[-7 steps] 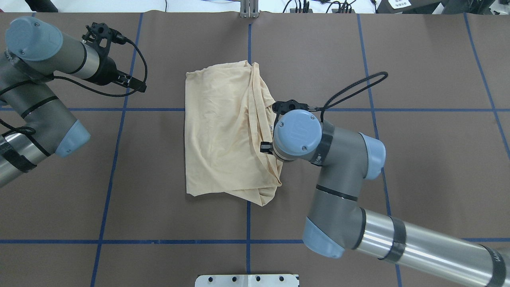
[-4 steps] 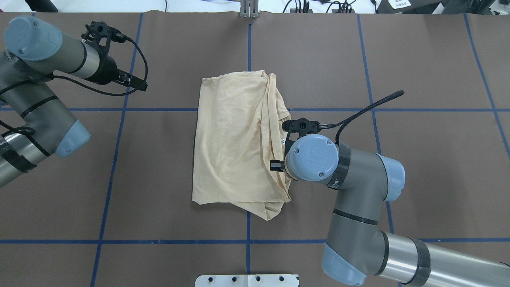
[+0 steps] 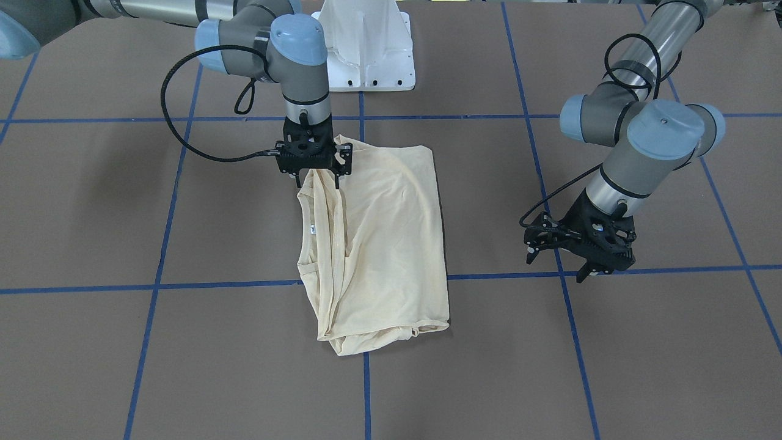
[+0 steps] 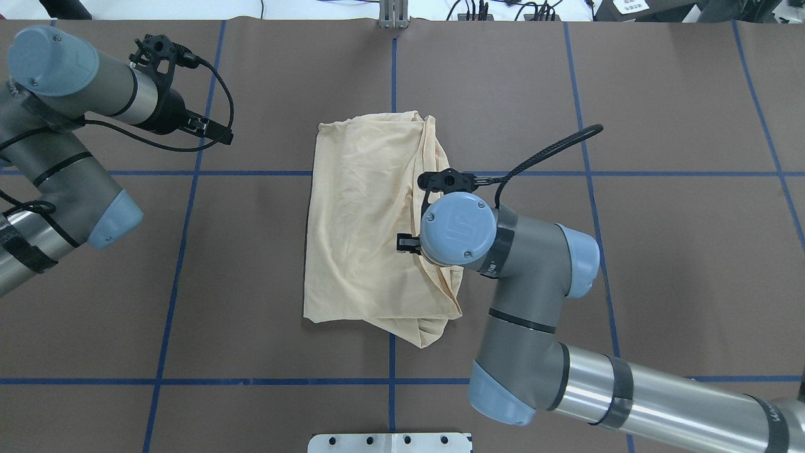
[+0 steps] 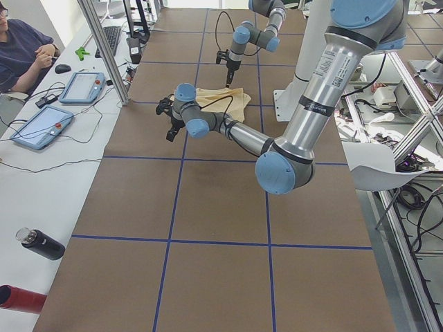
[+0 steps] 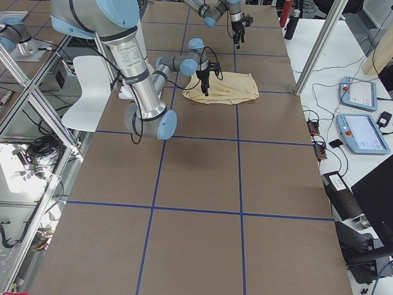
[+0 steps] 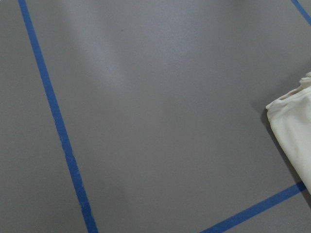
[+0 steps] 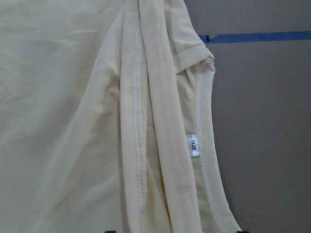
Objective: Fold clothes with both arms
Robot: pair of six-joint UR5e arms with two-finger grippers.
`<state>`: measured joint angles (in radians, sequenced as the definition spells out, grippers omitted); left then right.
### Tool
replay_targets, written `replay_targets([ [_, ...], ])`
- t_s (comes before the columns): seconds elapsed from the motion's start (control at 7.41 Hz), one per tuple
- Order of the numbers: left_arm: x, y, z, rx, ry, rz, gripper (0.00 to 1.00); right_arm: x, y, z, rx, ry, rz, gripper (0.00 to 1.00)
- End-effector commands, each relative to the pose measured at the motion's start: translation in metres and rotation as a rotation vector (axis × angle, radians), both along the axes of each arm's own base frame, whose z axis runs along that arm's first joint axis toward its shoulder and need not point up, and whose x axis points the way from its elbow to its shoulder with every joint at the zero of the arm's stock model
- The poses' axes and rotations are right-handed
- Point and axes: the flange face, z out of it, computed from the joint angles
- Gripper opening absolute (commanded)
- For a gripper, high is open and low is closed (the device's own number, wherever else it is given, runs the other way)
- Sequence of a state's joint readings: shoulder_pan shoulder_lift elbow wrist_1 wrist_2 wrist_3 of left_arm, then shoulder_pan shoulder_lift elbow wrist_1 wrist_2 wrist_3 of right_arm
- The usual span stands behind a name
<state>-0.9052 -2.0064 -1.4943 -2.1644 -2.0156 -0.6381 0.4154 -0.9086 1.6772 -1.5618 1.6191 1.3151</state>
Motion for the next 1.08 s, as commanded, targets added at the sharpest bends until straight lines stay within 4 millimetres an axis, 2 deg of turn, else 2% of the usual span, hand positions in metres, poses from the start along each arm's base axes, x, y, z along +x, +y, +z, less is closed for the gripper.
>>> replay_targets([
  [0.0,0.000,0.000,0.001,-0.001,-0.001,0.000,1.00,-0.018,-0.011,-0.008,0.059,0.036,-0.069,0.49],
  [0.27,0.000,0.000,0.002,-0.003,-0.002,0.000,1.00,-0.025,-0.012,0.002,0.071,0.071,-0.098,0.40],
  [0.54,0.001,0.000,0.001,-0.001,-0.001,0.002,1.00,-0.032,-0.015,0.011,0.082,0.101,-0.125,0.40],
  [0.95,0.003,0.001,0.001,-0.001,-0.002,0.003,1.00,-0.034,-0.015,-0.004,0.087,0.084,-0.125,0.37],
])
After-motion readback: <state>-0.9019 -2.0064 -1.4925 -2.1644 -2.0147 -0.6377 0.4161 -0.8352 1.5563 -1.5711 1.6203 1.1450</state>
